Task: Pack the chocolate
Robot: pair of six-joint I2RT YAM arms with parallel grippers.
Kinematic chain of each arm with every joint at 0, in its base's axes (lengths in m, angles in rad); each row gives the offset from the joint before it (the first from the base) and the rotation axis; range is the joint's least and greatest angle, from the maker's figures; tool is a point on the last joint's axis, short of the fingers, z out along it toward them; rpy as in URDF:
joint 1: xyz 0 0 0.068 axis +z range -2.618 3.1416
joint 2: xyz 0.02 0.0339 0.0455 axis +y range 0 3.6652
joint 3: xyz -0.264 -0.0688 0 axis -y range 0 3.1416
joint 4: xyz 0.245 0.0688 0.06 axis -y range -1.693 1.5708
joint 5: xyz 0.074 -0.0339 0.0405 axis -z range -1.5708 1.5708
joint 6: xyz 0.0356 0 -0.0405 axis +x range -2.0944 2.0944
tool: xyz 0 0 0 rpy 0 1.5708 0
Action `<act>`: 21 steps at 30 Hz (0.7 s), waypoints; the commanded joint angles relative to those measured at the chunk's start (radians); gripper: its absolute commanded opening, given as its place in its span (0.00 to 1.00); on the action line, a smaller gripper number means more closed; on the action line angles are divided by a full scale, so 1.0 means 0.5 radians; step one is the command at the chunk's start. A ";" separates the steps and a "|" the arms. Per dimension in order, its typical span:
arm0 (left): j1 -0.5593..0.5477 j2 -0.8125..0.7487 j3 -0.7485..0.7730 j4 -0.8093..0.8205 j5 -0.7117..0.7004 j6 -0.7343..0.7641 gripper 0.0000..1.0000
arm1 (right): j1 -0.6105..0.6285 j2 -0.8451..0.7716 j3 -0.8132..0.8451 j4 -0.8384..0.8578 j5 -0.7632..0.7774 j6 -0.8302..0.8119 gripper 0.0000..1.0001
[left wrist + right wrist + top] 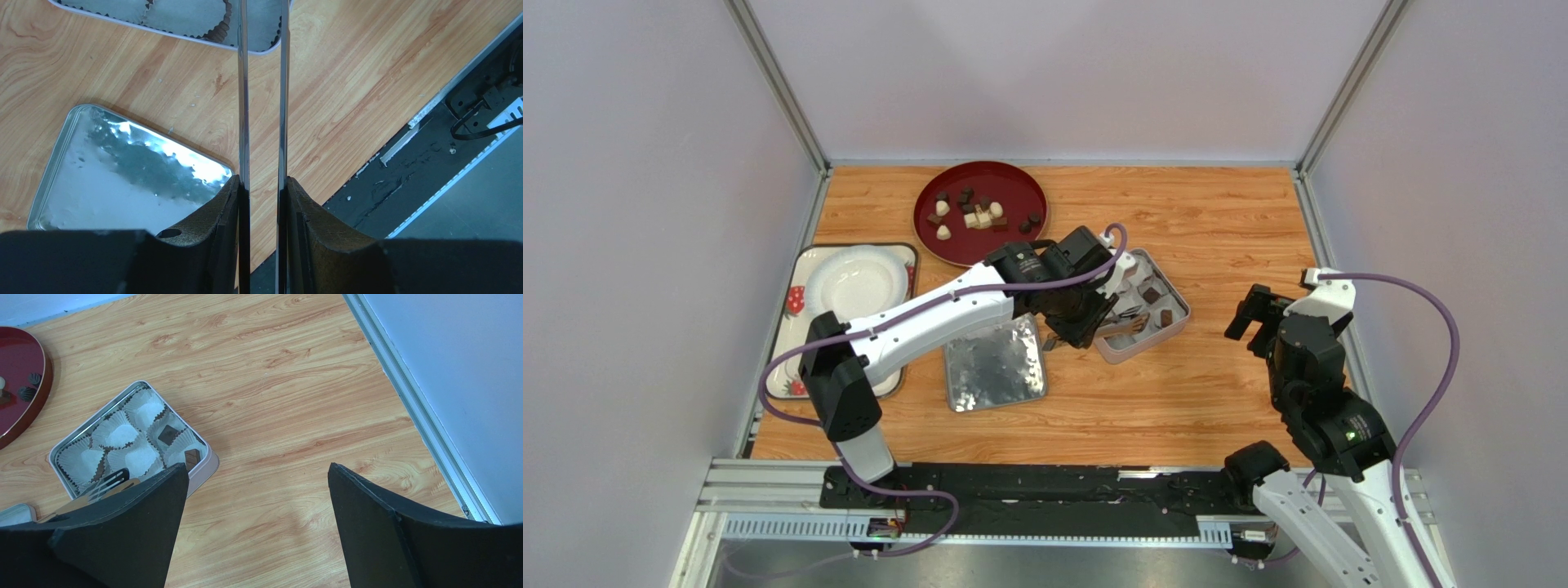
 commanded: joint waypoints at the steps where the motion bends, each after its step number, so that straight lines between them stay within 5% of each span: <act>1: -0.015 0.048 0.092 0.070 -0.051 0.038 0.35 | -0.001 -0.008 -0.011 0.091 0.004 -0.019 0.88; 21: -0.015 0.174 0.156 0.122 -0.036 0.057 0.44 | -0.001 -0.002 -0.014 0.091 0.001 -0.022 0.88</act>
